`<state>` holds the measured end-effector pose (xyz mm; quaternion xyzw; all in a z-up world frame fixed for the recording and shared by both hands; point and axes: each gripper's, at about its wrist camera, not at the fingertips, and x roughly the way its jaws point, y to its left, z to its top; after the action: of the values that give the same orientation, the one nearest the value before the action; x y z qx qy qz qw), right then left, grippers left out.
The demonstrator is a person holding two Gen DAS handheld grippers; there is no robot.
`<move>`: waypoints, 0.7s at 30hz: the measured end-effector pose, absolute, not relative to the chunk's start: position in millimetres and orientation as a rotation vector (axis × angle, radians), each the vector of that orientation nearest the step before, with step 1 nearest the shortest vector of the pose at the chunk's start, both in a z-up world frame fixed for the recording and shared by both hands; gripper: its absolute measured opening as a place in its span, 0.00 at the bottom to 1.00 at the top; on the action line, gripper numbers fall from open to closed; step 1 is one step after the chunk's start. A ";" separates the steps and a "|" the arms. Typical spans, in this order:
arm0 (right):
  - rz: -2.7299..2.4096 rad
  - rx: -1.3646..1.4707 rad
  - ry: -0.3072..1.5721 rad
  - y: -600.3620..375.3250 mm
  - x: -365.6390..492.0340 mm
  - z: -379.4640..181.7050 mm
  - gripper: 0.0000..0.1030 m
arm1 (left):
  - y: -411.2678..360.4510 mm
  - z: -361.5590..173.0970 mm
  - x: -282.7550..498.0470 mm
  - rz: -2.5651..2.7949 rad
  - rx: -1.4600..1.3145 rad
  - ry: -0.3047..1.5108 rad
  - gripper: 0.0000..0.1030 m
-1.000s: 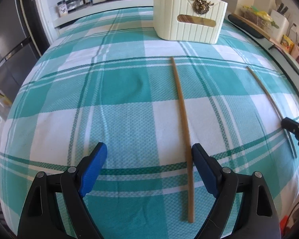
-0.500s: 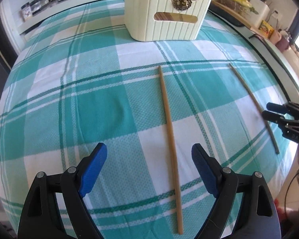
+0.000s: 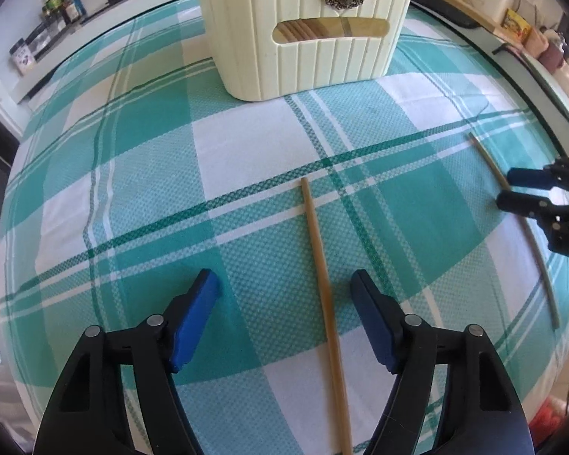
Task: Organize utensils
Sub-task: 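Lift the chopstick with the left tool while the right tool lifts its chopstick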
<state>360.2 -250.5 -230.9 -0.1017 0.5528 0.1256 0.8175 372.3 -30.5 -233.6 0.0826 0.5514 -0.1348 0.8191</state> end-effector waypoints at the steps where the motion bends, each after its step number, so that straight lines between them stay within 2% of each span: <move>1: 0.267 -0.202 1.179 -249.2 367.0 -231.8 0.37 | -32.1 -232.9 372.2 -0.294 0.171 1.174 0.59; 2: 0.262 -0.189 1.173 -248.0 373.0 -231.9 0.36 | -33.9 -231.7 371.7 -0.296 0.173 1.169 0.46; 3: 0.255 -0.187 1.166 -246.4 377.6 -231.1 0.24 | -35.9 -230.5 370.2 -0.299 0.178 1.160 0.38; 4: 0.253 -0.187 1.166 -244.8 381.7 -230.9 0.17 | -37.7 -230.0 369.7 -0.311 0.177 1.157 0.19; 5: 0.244 -0.181 1.166 -244.2 385.3 -230.9 0.07 | -39.8 -229.5 369.1 -0.327 0.169 1.157 0.06; 11: 0.258 -0.047 1.123 -254.5 385.0 -217.8 0.06 | -29.9 -211.1 355.1 -0.341 0.095 1.073 0.04; 21: 0.433 0.068 0.806 -263.5 304.4 -94.6 0.06 | 17.0 -93.2 294.2 -0.447 -0.102 0.767 0.04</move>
<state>304.4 -263.5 -94.6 0.0327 0.3889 0.2092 0.8966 294.2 17.0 -93.2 -0.0491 0.3709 -0.2163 0.9018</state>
